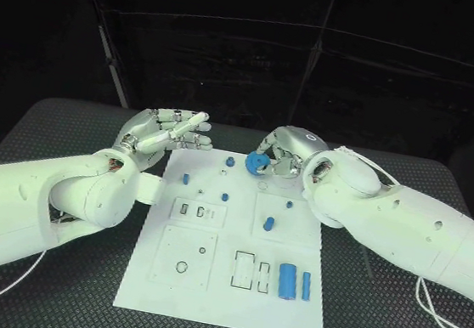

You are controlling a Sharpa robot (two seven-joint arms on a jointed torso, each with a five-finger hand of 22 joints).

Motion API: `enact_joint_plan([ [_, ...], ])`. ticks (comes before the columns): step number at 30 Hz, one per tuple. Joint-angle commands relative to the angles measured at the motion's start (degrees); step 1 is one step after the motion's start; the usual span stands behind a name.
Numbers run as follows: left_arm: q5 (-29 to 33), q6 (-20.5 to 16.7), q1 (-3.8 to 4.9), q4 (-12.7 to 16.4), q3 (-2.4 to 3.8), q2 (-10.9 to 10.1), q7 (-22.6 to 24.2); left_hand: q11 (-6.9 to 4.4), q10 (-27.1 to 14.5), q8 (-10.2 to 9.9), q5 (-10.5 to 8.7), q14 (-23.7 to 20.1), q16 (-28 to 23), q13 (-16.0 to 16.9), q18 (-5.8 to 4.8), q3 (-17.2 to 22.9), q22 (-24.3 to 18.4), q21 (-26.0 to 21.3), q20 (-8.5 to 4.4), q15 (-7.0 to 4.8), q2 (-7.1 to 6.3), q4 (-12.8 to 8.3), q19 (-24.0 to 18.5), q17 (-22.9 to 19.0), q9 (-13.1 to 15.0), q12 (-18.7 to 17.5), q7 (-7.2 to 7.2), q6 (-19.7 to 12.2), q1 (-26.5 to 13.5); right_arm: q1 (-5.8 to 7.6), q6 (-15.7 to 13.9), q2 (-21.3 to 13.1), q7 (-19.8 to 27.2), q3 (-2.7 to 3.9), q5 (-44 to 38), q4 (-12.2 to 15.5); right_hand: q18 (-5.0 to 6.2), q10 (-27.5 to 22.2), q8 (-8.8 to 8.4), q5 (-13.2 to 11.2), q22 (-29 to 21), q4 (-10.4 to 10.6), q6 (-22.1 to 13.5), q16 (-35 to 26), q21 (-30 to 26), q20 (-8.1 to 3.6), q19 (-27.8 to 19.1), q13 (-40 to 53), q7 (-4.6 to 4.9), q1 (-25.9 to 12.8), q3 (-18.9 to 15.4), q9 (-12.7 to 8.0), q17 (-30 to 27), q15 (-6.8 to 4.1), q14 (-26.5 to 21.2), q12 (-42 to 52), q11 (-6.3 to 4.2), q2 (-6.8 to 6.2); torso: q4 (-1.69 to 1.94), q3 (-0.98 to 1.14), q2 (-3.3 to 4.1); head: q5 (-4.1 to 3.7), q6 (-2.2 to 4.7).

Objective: Assemble the parts on the task board

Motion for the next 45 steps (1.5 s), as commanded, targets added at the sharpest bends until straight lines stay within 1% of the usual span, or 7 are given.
enact_joint_plan([
  [1, -0.02, 0.67, 0.08, 0.11, 0.06, 0.05, 0.28, 0.14, 0.22, -0.24, -0.25, 0.23, -0.22, -0.07, 0.73, -0.12, -0.07, -0.31, 0.17, 0.12, 0.15, -0.34, 0.23, 0.07, -0.05, -0.38, -0.07, 0.37, 0.38, 0.13, -0.65, 1.21, -1.31, 0.04, -3.53, -0.42, -0.56, 1.94, -0.33, 0.30, 0.08, -0.02, 3.17, 0.17, 0.34, -0.17, 0.33, -0.22, -1.01, -0.35, 0.47, -0.11, 6.49, -0.39, 4.44, -0.13, -1.63, 0.27, 0.02, -0.04, 0.01, 0.46, -0.29],
  [7, -0.02, 0.63, 0.09, 0.07, 0.07, 0.04, 0.31, 0.14, 0.22, -0.24, -0.25, 0.23, -0.22, -0.07, 0.73, -0.12, -0.07, -0.31, 0.17, 0.12, 0.15, -0.34, 0.23, 0.07, -0.05, -0.38, -0.07, 0.37, 0.38, 0.13, -0.20, 4.34, -1.44, -0.07, -4.25, -1.54, -0.56, 1.95, -0.44, 0.34, 0.07, -0.04, 3.14, 0.17, 0.34, -0.16, 0.32, -0.16, -0.99, -0.42, 0.56, -0.14, 6.50, -0.37, 4.44, -0.10, -1.61, 0.25, -0.15, -0.04, 0.03, 0.96, -0.42],
  [14, -0.02, 0.64, 0.11, -0.02, 0.07, 0.22, 0.34, 0.14, 0.22, -0.24, -0.25, 0.23, -0.22, -0.07, 0.73, -0.12, -0.07, -0.31, 0.17, 0.12, 0.15, -0.34, 0.23, 0.07, -0.05, -0.38, -0.07, 0.37, 0.38, 0.14, 1.03, 7.64, -1.20, -0.91, -4.49, -3.49, -0.57, 1.93, -0.68, 0.38, 0.13, -0.07, 3.07, 0.18, 0.36, -0.15, 0.35, -0.14, -0.94, -0.58, 0.74, -0.18, 6.53, -0.34, 4.44, -0.12, -1.57, 0.23, -0.11, 0.01, 0.04, 1.04, -0.61],
  [27, -0.02, 0.61, 0.14, -0.20, 0.08, 0.35, 0.34, 0.14, 0.22, -0.24, -0.25, 0.23, -0.22, -0.07, 0.73, -0.12, -0.07, -0.31, 0.17, 0.12, 0.15, -0.34, 0.23, 0.07, -0.05, -0.38, -0.07, 0.37, 0.38, 0.13, 3.36, 10.00, -0.80, -2.08, -4.53, -6.14, -0.62, 1.64, -1.77, 0.04, 0.33, -0.11, 2.67, 0.14, 0.41, 0.02, 0.40, -0.32, -0.63, -1.69, 1.14, -0.28, 6.45, -0.12, 4.42, -0.45, -1.31, -0.34, -0.25, 0.10, -0.01, 1.18, -0.84],
  [32, -0.02, 0.61, 0.14, -0.24, 0.09, 0.42, 0.34, 0.14, 0.22, -0.24, -0.25, 0.23, -0.22, -0.07, 0.73, -0.12, -0.07, -0.31, 0.17, 0.12, 0.15, -0.34, 0.23, 0.07, -0.05, -0.38, -0.07, 0.37, 0.38, 0.12, 3.45, 10.64, -0.80, -2.25, -4.53, -7.04, -0.63, 0.99, -3.15, -0.13, 0.33, -0.14, 1.52, 0.11, 0.40, 0.28, 0.34, -1.10, -0.08, -2.60, 1.45, -0.37, 6.40, 0.24, 4.40, -1.27, -0.87, -0.91, -0.21, 0.13, 0.00, 1.18, -0.99],
  [40, -0.02, 0.58, 0.14, -0.27, 0.09, 0.42, 0.29, 0.14, 0.22, -0.24, -0.25, 0.23, -0.22, -0.07, 0.73, -0.12, -0.07, -0.31, 0.17, 0.12, 0.15, -0.34, 0.23, 0.07, -0.05, -0.38, -0.07, 0.37, 0.38, 0.12, 3.89, 11.09, -0.43, -2.34, -4.47, -7.54, -0.61, -0.75, -7.19, -0.92, 0.22, 0.43, -4.06, 0.07, 0.34, 1.50, 0.12, -3.16, 1.55, -5.92, 0.70, -0.36, 6.34, 1.58, 4.37, -3.28, 0.67, -3.49, -0.29, 0.10, -0.02, 1.22, -1.13],
  [45, -0.02, 0.58, 0.14, -0.28, 0.09, 0.44, 0.28, 0.14, 0.22, -0.24, -0.25, 0.23, -0.22, -0.07, 0.73, -0.12, -0.07, -0.31, 0.17, 0.12, 0.15, -0.34, 0.23, 0.07, -0.05, -0.38, -0.07, 0.37, 0.38, 0.11, 4.37, 11.16, -0.26, -2.38, -4.28, -7.62, -0.57, -1.14, -8.01, -0.66, 0.20, 1.22, -5.23, 0.07, 0.33, 1.98, 0.04, -3.52, 1.97, -7.58, -0.01, -0.24, 6.34, 1.99, 4.35, -3.59, 1.10, -4.40, -0.24, 0.10, -0.01, 1.17, -1.20],
])
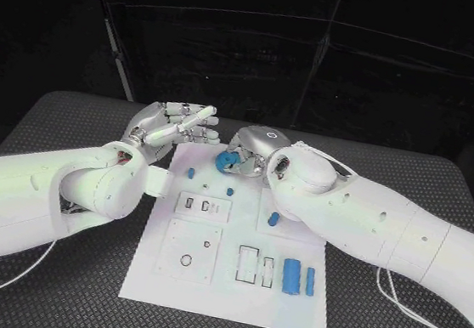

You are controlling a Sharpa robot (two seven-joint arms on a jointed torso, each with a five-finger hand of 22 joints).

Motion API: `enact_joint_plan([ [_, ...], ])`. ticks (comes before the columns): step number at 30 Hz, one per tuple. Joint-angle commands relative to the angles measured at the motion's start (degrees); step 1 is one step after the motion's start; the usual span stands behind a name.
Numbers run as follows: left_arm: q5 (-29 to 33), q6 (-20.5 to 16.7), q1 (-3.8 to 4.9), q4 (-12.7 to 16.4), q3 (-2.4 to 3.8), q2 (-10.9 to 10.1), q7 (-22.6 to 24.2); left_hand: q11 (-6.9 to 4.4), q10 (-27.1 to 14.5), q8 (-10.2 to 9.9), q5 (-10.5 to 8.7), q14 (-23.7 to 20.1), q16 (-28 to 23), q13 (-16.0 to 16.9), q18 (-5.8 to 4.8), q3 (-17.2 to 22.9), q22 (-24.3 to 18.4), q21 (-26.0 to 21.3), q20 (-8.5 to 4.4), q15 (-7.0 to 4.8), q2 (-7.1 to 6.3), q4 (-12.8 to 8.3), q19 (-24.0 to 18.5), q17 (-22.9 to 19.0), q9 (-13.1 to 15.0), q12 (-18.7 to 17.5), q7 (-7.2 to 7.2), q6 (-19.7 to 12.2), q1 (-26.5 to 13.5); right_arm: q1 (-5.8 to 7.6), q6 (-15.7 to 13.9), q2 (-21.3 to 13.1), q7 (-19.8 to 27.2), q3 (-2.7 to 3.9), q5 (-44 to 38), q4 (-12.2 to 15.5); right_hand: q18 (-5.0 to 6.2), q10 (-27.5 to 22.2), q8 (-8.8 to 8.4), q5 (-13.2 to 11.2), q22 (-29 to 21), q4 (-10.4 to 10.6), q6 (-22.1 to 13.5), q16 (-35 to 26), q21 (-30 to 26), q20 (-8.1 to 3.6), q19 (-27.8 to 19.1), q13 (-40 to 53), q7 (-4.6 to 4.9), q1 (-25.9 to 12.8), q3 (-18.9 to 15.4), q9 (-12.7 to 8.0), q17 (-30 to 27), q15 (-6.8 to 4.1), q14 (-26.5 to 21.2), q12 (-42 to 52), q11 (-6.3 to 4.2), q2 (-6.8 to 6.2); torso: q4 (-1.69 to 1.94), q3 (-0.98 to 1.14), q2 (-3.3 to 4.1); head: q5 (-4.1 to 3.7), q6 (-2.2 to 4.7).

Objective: Assemble the parts on the task board

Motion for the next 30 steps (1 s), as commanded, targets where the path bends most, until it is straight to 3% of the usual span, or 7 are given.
enact_joint_plan([
  [1, -0.04, 0.56, 0.11, 0.06, 0.07, 0.07, 0.32, 0.14, 0.22, -0.25, -0.25, 0.23, -0.22, -0.07, 0.74, -0.12, -0.09, -0.30, 0.17, 0.12, 0.15, -0.34, 0.23, 0.09, -0.05, -0.38, -0.07, 0.37, 0.38, 0.06, 1.46, 0.06, 0.45, -0.05, -0.19, -0.02, -0.59, -0.22, -0.44, 0.36, -0.05, 0.31, -0.50, 0.08, 0.10, 0.49, 0.13, -0.05, 0.00, -0.59, -0.39, 0.03, 6.31, 0.58, 4.36, -0.33, 0.21, -0.71, 0.02, -0.01, -0.01, -0.02, -0.09],
  [16, -0.04, 0.54, 0.11, 0.03, 0.07, 0.02, 0.27, 0.14, 0.22, -0.25, -0.25, 0.23, -0.22, -0.07, 0.74, -0.12, -0.09, -0.30, 0.17, 0.12, 0.15, -0.34, 0.23, 0.09, -0.05, -0.38, -0.07, 0.37, 0.38, 0.04, 1.45, -0.72, 0.31, -0.10, -0.08, 0.83, -0.65, 0.01, -0.33, 0.53, 0.34, 1.20, -0.29, 0.24, 0.27, 0.68, 0.36, 0.42, 0.04, -1.69, -0.71, 0.19, 6.81, 0.71, 4.45, 0.11, 0.30, -1.00, -0.03, 0.02, -0.02, -0.09, -0.38],
  [30, -0.04, 0.54, 0.11, -0.05, 0.07, 0.07, 0.26, 0.13, 0.30, -0.38, -0.26, 0.25, -0.44, -0.07, 0.75, -0.16, -0.18, -0.40, 0.18, 0.12, 0.24, -0.53, 0.26, 0.20, -0.04, -0.53, -0.08, 0.47, 0.46, 0.00, -1.75, -1.26, 1.08, -0.11, 0.01, 2.04, -0.69, 0.74, -0.04, 0.72, 0.67, 1.24, 0.42, 0.40, 0.42, 0.67, 0.56, 1.60, -0.14, -1.55, -0.52, 0.32, 7.27, 0.62, 4.54, 1.18, 0.15, -0.83, 0.01, 0.01, 0.00, -0.18, -0.45],
])
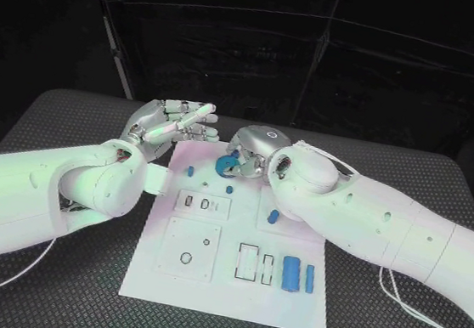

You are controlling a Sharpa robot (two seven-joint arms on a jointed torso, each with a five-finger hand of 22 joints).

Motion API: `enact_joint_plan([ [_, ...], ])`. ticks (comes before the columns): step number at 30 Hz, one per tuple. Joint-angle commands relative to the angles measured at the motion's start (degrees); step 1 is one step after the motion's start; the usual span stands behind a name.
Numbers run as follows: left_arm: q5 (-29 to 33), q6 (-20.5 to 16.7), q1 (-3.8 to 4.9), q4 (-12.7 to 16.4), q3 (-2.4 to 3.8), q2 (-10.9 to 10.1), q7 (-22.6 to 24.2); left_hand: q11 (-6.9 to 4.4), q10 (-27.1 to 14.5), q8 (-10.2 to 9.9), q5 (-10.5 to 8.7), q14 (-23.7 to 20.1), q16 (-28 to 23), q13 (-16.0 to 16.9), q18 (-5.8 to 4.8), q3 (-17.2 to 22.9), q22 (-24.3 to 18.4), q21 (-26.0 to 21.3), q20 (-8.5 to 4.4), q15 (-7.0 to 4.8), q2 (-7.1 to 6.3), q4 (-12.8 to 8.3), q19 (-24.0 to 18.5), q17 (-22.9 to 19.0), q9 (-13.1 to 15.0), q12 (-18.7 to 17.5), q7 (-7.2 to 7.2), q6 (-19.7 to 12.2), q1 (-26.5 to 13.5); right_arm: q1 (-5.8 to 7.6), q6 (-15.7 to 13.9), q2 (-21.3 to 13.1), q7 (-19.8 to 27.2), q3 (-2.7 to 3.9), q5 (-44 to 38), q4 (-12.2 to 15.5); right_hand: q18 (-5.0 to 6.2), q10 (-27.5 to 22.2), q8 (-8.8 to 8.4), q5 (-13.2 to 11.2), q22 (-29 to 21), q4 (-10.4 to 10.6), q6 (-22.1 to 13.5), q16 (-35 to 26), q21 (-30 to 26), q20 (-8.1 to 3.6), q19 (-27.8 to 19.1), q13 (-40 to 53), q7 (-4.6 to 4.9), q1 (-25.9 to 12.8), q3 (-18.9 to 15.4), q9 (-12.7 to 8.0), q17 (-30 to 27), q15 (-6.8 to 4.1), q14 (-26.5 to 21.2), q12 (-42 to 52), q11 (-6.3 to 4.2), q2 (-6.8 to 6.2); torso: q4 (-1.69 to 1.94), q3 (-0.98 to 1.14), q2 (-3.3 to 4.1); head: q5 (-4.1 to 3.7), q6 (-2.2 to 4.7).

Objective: Assemble the parts on the task board

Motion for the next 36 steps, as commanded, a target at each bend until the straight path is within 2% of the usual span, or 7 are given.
enact_joint_plan([
  [1, -0.04, 0.52, 0.10, 0.05, 0.07, 0.06, 0.31, 0.13, 0.30, -0.38, -0.26, 0.25, -0.20, -0.07, 0.75, 0.08, -0.11, -0.19, 0.18, 0.12, 0.24, -0.29, 0.26, 0.11, -0.04, -0.22, -0.08, 0.47, 0.46, 0.09, -2.18, -0.07, 0.78, 0.03, -0.02, 0.24, -0.70, 0.53, 0.15, 0.32, 0.07, 0.19, 0.15, 0.22, 0.21, 0.26, 0.15, 0.04, 0.18, -0.34, 0.18, 0.02, 7.29, 0.22, 4.53, 0.25, -0.04, 0.33, 0.04, -0.02, 0.02, -0.02, -0.03],
  [15, -0.04, 0.55, 0.10, -0.05, 0.07, -0.02, 0.29, 0.13, 0.30, -0.38, -0.26, 0.25, -0.20, -0.07, 0.75, 0.08, -0.11, -0.19, 0.18, 0.12, 0.24, -0.29, 0.26, 0.11, -0.04, -0.22, -0.08, 0.47, 0.46, 0.00, -4.73, -1.96, 1.09, 0.04, 1.27, 1.55, -0.70, 0.41, -0.57, 0.41, 0.08, 0.45, -1.46, 0.19, 0.23, 0.24, 0.12, 0.06, 0.16, -0.35, 0.25, -0.24, 7.20, 0.21, 4.50, 0.26, -0.05, -0.02, 0.07, 0.00, -0.02, -0.26, 0.18],
  [18, -0.04, 0.58, 0.10, -0.10, 0.07, -0.21, 0.34, 0.13, 0.30, -0.38, -0.26, 0.25, -0.20, -0.07, 0.75, 0.08, -0.11, -0.19, 0.18, 0.12, 0.24, -0.29, 0.26, 0.11, -0.04, -0.22, -0.08, 0.47, 0.46, -0.11, -7.52, -5.08, 2.08, 0.05, 4.11, 3.69, -0.69, 0.61, -0.07, 1.44, 0.05, 0.54, -0.62, 0.12, 0.23, 0.21, 0.09, 0.36, 0.09, -0.19, 0.50, -0.02, 7.03, 0.16, 4.46, 0.53, -0.12, 0.21, 0.01, 0.02, -0.06, -0.50, 0.35],
  [23, -0.04, 0.66, 0.10, -0.20, 0.06, -0.66, 0.40, 0.11, 0.38, -0.42, -0.25, 0.30, -0.27, -0.06, 0.75, 0.08, -0.14, -0.22, 0.18, 0.11, 0.29, -0.37, 0.29, 0.16, -0.04, -0.26, -0.11, 0.54, 0.50, -0.20, -10.52, -13.18, 6.60, 0.01, 13.43, 7.81, -0.66, 0.62, 0.32, 2.26, -0.06, 0.01, 0.28, 0.05, 0.19, 0.15, 0.00, 0.40, 0.05, 0.61, 0.81, 0.12, 6.87, 0.10, 4.42, 0.55, -0.19, 0.28, -0.54, 0.04, -0.30, -0.76, 0.84],
  [28, -0.04, 0.99, 0.09, -0.41, 0.06, -0.71, 0.36, -0.04, 0.98, -0.39, -0.26, 0.70, -0.38, 0.01, 0.79, -0.02, -0.24, -0.29, 0.13, -0.01, 0.46, -0.54, 0.44, 0.38, 0.03, -0.21, -0.24, 1.06, 0.47, -0.22, -10.55, -20.24, 12.72, -0.02, 22.07, 10.42, -0.64, 0.48, 0.29, 2.84, -0.21, -0.69, 0.44, 0.00, 0.11, 0.13, -0.14, 0.30, 0.07, 1.42, 0.78, 0.09, 6.79, 0.09, 4.39, 0.41, -0.18, 0.24, -1.03, 0.13, -0.60, -1.21, 1.14],
  [35, -0.04, 1.38, 0.07, -0.81, 0.05, -0.47, 0.26, -0.17, 1.61, -0.39, -0.26, 1.14, -0.47, 0.05, 0.81, -0.13, -0.33, -0.36, 0.05, -0.13, 0.63, -0.68, 0.59, 0.62, 0.05, -0.16, -0.32, 1.54, 0.43, -0.81, -9.75, -25.69, 17.99, -0.04, 28.00, 11.33, -0.61, 0.30, 0.09, 4.31, -0.37, -1.55, 0.31, -0.06, 0.02, 0.11, -0.29, 0.17, 0.09, 2.09, 0.26, 0.00, 6.67, 0.09, 4.36, 0.23, -0.17, -0.01, -1.31, 0.47, -0.74, -1.60, 1.45],
  [36, -0.04, 1.39, 0.06, -0.89, 0.05, -0.44, 0.24, -0.17, 1.61, -0.39, -0.26, 1.14, -0.47, 0.05, 0.81, -0.13, -0.33, -0.36, 0.05, -0.13, 0.63, -0.68, 0.59, 0.62, 0.05, -0.16, -0.32, 1.54, 0.43, -1.02, -9.58, -26.22, 18.50, -0.04, 28.53, 11.23, -0.60, 0.27, 0.05, 4.35, -0.40, -1.60, 0.26, -0.06, 0.00, 0.12, -0.31, 0.13, 0.09, 2.10, 0.19, -0.01, 6.67, 0.09, 4.36, 0.19, -0.17, -0.05, -1.25, 0.43, -0.70, -1.78, 1.49],
])
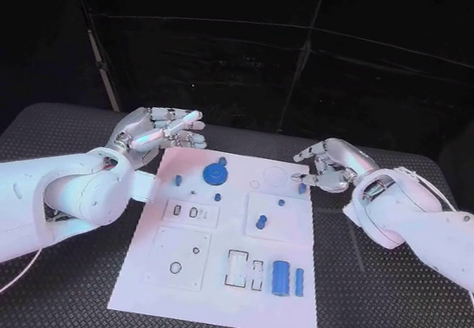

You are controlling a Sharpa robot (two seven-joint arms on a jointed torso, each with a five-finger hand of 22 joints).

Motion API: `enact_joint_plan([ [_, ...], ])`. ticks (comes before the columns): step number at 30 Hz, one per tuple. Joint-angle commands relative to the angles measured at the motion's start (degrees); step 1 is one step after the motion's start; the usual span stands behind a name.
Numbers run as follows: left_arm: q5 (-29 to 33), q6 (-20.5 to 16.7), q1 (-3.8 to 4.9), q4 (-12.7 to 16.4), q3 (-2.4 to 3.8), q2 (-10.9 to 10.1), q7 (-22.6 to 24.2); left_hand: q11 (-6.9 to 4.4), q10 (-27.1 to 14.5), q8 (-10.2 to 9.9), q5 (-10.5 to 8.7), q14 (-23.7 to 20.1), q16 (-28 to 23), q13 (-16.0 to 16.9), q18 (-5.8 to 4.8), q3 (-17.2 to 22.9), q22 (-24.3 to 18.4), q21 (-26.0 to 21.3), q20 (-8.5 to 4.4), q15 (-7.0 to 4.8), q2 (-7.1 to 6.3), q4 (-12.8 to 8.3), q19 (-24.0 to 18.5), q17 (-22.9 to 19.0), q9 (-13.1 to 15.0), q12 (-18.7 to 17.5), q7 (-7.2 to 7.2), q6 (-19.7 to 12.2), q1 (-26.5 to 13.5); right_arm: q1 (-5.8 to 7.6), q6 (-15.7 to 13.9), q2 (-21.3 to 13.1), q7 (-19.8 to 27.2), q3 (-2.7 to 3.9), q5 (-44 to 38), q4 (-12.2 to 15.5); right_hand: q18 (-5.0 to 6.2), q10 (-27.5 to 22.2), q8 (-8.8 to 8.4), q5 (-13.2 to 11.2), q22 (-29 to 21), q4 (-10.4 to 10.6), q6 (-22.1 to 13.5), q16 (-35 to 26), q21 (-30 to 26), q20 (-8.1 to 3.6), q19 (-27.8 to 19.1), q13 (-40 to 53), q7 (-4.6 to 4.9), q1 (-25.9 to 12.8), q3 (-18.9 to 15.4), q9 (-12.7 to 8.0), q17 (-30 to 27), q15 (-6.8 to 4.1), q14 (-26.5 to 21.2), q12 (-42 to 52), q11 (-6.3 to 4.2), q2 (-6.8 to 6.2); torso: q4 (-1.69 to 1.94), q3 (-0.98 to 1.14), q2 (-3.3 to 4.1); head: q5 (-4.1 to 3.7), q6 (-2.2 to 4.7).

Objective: Assemble the parts on the task board

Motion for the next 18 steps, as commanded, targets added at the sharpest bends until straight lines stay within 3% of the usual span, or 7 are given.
enact_joint_plan([
  [1, -0.05, 1.08, 0.07, -0.19, 0.06, 0.13, 0.27, -0.06, 0.27, -0.16, -0.26, 0.51, -0.26, 0.05, 0.81, -0.12, -0.06, -0.32, -0.15, 0.08, 0.41, -0.36, 0.39, 0.05, 0.05, -0.05, -0.02, 0.40, 0.20, -0.51, -0.57, -1.03, 6.48, -0.01, 7.25, 0.07, -0.60, 0.04, 0.02, 0.41, -0.11, -0.39, 0.11, -0.06, 0.00, 0.12, -0.33, -0.11, 0.19, 0.58, 0.03, -0.08, 6.68, 0.10, 4.36, -0.15, 0.05, 0.06, -0.16, 0.16, -0.06, -0.34, 0.10],
  [5, -0.05, 1.14, 0.05, -0.45, 0.05, 0.25, 0.24, -0.08, 0.36, -0.17, -0.27, 0.56, -0.28, 0.05, 0.81, -0.14, -0.08, -0.33, -0.17, 0.06, 0.43, -0.38, 0.41, 0.08, 0.05, -0.05, -0.03, 0.47, 0.20, -1.69, 0.08, -1.86, 7.69, -0.02, 8.24, -1.17, -0.57, -0.06, -0.11, 0.53, -0.23, -0.53, -0.09, -0.07, -0.06, 0.12, -0.41, -0.20, 0.22, 0.64, -0.17, -0.13, 6.66, 0.11, 4.35, -0.25, 0.07, -0.06, -0.03, -0.02, 0.02, -0.87, 0.24],
  [8, -0.05, 1.15, 0.02, -0.62, 0.05, 0.32, 0.22, -0.08, 0.36, -0.17, -0.27, 0.56, -0.28, 0.05, 0.81, -0.14, -0.08, -0.33, -0.17, 0.06, 0.43, -0.38, 0.41, 0.08, 0.05, -0.05, -0.03, 0.47, 0.20, -2.41, 0.56, -1.81, 8.14, -0.02, 8.50, -2.16, -0.56, -0.11, -0.15, 0.56, -0.29, -0.58, -0.19, -0.09, -0.08, 0.13, -0.46, -0.25, 0.24, 0.67, -0.24, -0.15, 6.62, 0.12, 4.34, -0.30, 0.09, -0.08, -0.01, 0.05, 0.08, -0.84, 0.21],
  [18, -0.05, 1.16, -0.03, -1.10, 0.05, 0.48, 0.21, -0.09, 0.40, -0.17, -0.27, 0.58, -0.30, 0.05, 0.81, -0.15, -0.09, -0.34, -0.17, 0.06, 0.44, -0.40, 0.41, 0.09, 0.05, -0.05, -0.04, 0.50, 0.20, -3.63, 0.95, -0.40, 8.15, -0.01, 8.73, -5.50, -0.56, -0.17, -0.26, 0.65, -0.32, -0.72, -0.40, -0.08, -0.10, 0.14, -0.49, -0.28, 0.29, 0.79, -0.34, -0.18, 6.66, 0.14, 4.35, -0.34, 0.12, -0.05, 0.10, -0.13, 0.10, -0.93, 0.01],
])
